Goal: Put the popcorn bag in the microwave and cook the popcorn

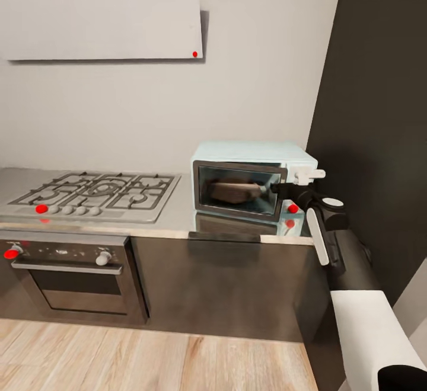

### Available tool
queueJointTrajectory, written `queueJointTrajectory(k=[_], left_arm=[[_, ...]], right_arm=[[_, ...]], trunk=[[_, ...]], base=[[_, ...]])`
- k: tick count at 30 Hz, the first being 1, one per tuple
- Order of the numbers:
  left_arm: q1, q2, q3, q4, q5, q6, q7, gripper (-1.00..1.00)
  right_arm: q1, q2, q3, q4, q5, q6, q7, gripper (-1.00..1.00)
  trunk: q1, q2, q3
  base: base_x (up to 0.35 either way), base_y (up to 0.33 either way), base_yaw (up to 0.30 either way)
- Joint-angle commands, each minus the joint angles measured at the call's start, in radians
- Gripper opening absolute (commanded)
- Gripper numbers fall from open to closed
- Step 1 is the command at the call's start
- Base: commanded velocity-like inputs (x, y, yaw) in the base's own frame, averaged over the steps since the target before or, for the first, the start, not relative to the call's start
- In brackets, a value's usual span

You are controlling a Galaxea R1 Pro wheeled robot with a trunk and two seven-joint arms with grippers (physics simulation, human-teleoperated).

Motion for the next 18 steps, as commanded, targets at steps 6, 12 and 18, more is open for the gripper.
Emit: queueJointTrajectory(k=[6,12,18], left_arm=[[0.0,-0.001,0.001,-0.002,0.01,0.007,-0.002,1.0],[-0.001,-0.001,0.0,-0.002,0.011,0.007,-0.006,1.0],[-0.001,0.0,0.0,-0.002,0.009,0.008,-0.01,1.0]], right_arm=[[0.014,-0.003,-0.002,-0.04,0.004,0.017,0.014,1.0],[0.033,-0.004,-0.005,-0.076,0.007,0.05,0.016,1.0],[0.033,-0.033,-0.004,-0.079,-0.002,0.137,0.022,1.0]], trunk=[[-0.023,0.042,0.018],[-0.046,0.084,0.037],[-0.069,0.126,0.056]], base=[[0.0,0.0,0.0],[0.0,0.0,0.0],[0.0,0.0,0.0]])
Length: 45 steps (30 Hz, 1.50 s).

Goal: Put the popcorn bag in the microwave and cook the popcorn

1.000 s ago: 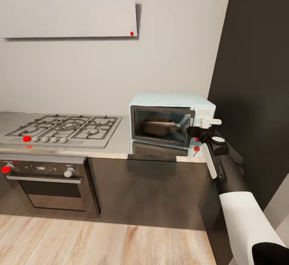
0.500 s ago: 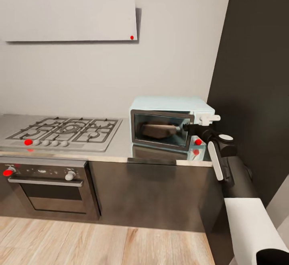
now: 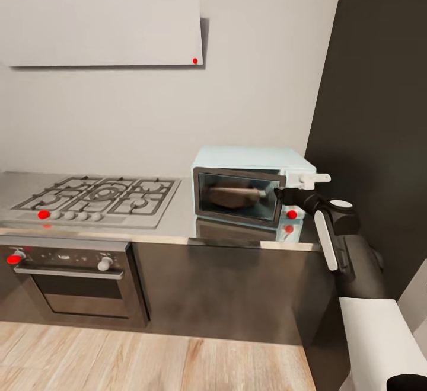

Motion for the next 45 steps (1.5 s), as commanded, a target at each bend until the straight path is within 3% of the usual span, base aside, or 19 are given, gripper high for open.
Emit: queueJointTrajectory(k=[1,4,7,11,16,20,25,29,33,36,41,45], left_arm=[[0.0,-0.001,0.003,-0.001,0.006,0.007,-0.002,1.0],[0.0,-0.001,0.003,-0.001,0.005,0.007,0.001,1.0],[-0.001,-0.001,0.002,-0.001,0.008,0.007,0.003,1.0],[-0.001,0.0,0.001,0.003,0.007,0.006,0.003,1.0],[0.0,-0.001,0.004,0.006,0.007,0.005,-0.009,1.0],[0.03,-0.008,0.005,0.01,0.007,0.003,-0.006,1.0],[0.035,-0.001,0.009,0.109,0.009,0.003,0.003,1.0],[0.029,0.0,0.008,0.131,0.006,-0.001,0.005,1.0],[0.022,0.003,0.006,0.149,0.008,-0.053,-0.002,1.0],[0.022,0.006,0.009,0.153,0.011,-0.063,-0.01,1.0],[0.023,0.008,0.01,0.163,0.01,-0.066,-0.012,1.0],[0.023,0.009,0.01,0.193,0.007,-0.068,-0.01,1.0]], right_arm=[[-0.001,-0.007,-0.001,-0.001,-0.004,0.019,0.016,1.0],[-0.001,-0.017,-0.004,-0.001,0.004,0.038,0.101,1.0],[-0.001,-0.02,-0.005,-0.001,0.008,0.043,0.137,1.0],[-0.001,-0.025,-0.006,-0.003,0.007,0.044,0.152,1.0],[0.003,-0.057,0.002,-0.045,0.007,0.044,0.155,1.0],[0.012,-0.061,0.001,-0.056,0.007,0.042,0.155,1.0],[0.02,-0.065,0.0,-0.06,0.001,0.042,0.163,1.0],[0.022,-0.122,0.0,-0.06,0.007,0.042,0.303,1.0],[0.022,-0.139,0.002,-0.055,0.012,0.036,0.349,1.0],[0.023,-0.141,0.004,-0.042,0.017,0.028,0.353,1.0],[0.029,-0.142,0.006,-0.016,0.077,-0.019,0.358,1.0],[0.035,-0.142,0.006,-0.013,0.093,-0.029,0.359,1.0]], trunk=[[-0.004,0.007,0.002],[-0.015,0.028,0.012],[-0.027,0.049,0.021],[-0.042,0.077,0.034],[-0.061,0.112,0.049],[-0.077,0.14,0.062],[-0.096,0.175,0.078],[-0.111,0.203,0.09],[-0.127,0.231,0.103],[-0.127,0.231,0.103],[-0.127,0.231,0.103],[-0.127,0.231,0.103]], base=[[0.0,0.0,0.0],[0.0,0.0,0.0],[0.0,0.0,0.0],[0.0,0.0,0.0],[0.0,0.0,0.0],[0.0,0.0,0.0],[0.0,0.0,0.0],[0.0,0.0,0.0],[0.0,0.0,0.0],[0.0,0.0,0.0],[0.013,0.0,0.0],[0.196,0.0,0.0]])
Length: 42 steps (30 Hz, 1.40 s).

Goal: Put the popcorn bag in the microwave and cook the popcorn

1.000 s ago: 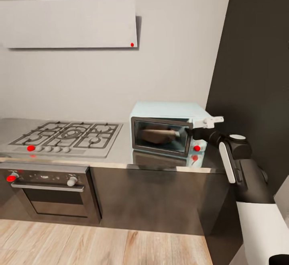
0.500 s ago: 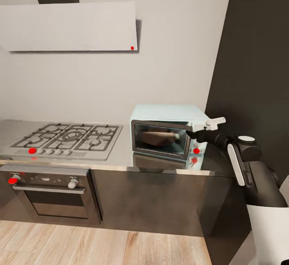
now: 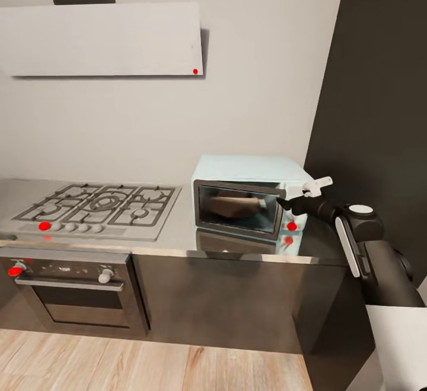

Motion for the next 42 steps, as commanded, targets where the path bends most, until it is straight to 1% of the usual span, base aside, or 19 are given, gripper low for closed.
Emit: queueJointTrajectory(k=[1,3,5,9,13,23,24,25,26,28,31,37,42], left_arm=[[0.0,-0.001,0.003,0.001,0.007,0.007,-0.003,1.0],[-0.001,0.002,0.003,0.006,0.007,0.007,-0.003,1.0],[-0.001,0.012,0.002,0.014,0.01,0.007,-0.003,1.0],[-0.001,0.018,0.002,0.019,0.01,0.007,-0.003,1.0],[-0.001,0.018,0.002,0.022,0.01,0.007,-0.003,1.0],[-0.001,0.019,0.002,0.027,0.01,0.007,-0.001,1.0],[-0.001,0.019,0.002,0.027,0.01,0.007,-0.001,1.0],[-0.001,0.019,0.002,0.028,0.01,0.007,-0.001,1.0],[-0.001,0.019,0.002,0.029,0.01,0.007,-0.001,1.0],[-0.001,0.019,0.002,0.035,0.01,0.007,-0.001,1.0],[-0.002,0.019,0.002,0.04,0.009,0.007,-0.001,1.0],[-0.003,0.019,0.002,0.043,0.014,0.008,0.003,1.0],[-0.023,0.019,0.003,0.041,0.015,0.01,0.002,1.0]], right_arm=[[0.0,0.0,0.0,-0.001,0.008,0.003,0.007,1.0],[0.002,0.0,0.0,-0.001,0.009,0.002,0.007,1.0],[0.006,0.0,0.0,-0.002,0.009,0.002,0.007,1.0],[0.012,0.0,0.0,-0.004,0.009,0.002,0.007,1.0],[0.015,0.0,0.0,-0.006,0.009,0.002,0.008,1.0],[0.015,0.0,0.0,-0.006,0.008,0.001,0.009,1.0],[0.016,-0.001,0.0,-0.007,0.009,0.001,0.014,1.0],[0.021,-0.001,0.0,-0.01,0.009,0.001,0.033,1.0],[0.025,-0.003,-0.003,-0.012,0.01,0.001,0.07,1.0],[0.029,-0.021,-0.006,-0.015,0.011,-0.001,0.15,1.0],[0.031,-0.042,-0.008,-0.018,0.011,-0.001,0.201,1.0],[0.032,-0.05,-0.012,-0.039,0.011,-0.002,0.218,1.0],[0.032,-0.051,-0.012,-0.044,0.011,-0.001,0.219,1.0]], trunk=[[0.0,-0.001,-0.001],[0.0,-0.001,-0.001],[0.0,-0.001,-0.001],[0.0,-0.001,-0.001],[0.0,-0.001,-0.001],[0.0,-0.001,-0.001],[0.0,-0.001,-0.001],[0.0,-0.001,-0.001],[0.0,-0.001,-0.001],[0.0,-0.001,-0.001],[0.0,-0.001,-0.001],[0.0,-0.001,-0.001],[-0.019,0.034,0.015]], base=[[0.109,0.0,0.0],[0.05,0.0,0.0],[0.073,0.0,0.0],[0.235,0.0,0.0],[0.124,0.0,0.0],[0.009,0.0,0.0],[0.0,0.0,0.0],[0.0,0.0,0.0],[0.0,0.0,0.0],[0.0,0.0,0.0],[0.0,0.0,0.0],[0.0,0.0,0.0],[0.0,0.0,0.0]])
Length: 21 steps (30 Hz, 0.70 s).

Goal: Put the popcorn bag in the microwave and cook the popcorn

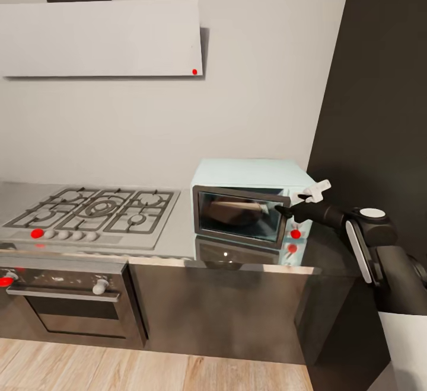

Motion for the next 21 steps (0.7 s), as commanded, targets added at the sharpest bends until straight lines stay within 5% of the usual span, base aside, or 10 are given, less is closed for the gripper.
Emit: queueJointTrajectory(k=[1,5,11,21], left_arm=[[-0.003,-0.001,0.002,-0.002,0.007,0.007,-0.003,1.0],[-0.004,-0.001,0.002,-0.001,0.006,0.007,-0.009,1.0],[-0.006,-0.001,0.001,0.002,0.008,0.007,-0.009,1.0],[-0.007,-0.002,0.001,0.002,0.005,0.005,-0.008,1.0]], right_arm=[[-0.001,0.0,-0.001,-0.001,0.007,0.004,0.009,1.0],[-0.001,-0.006,-0.001,0.008,0.007,0.006,0.038,1.0],[-0.002,-0.061,-0.002,0.012,0.004,0.004,0.16,1.0],[-0.003,-0.073,-0.004,0.015,0.006,0.004,0.171,1.0]], trunk=[[-0.004,0.007,0.002],[-0.019,0.035,0.015],[-0.042,0.077,0.034],[-0.065,0.119,0.052]], base=[[0.0,0.0,0.0],[0.0,0.0,0.0],[0.0,0.0,0.0],[0.004,0.0,0.0]])
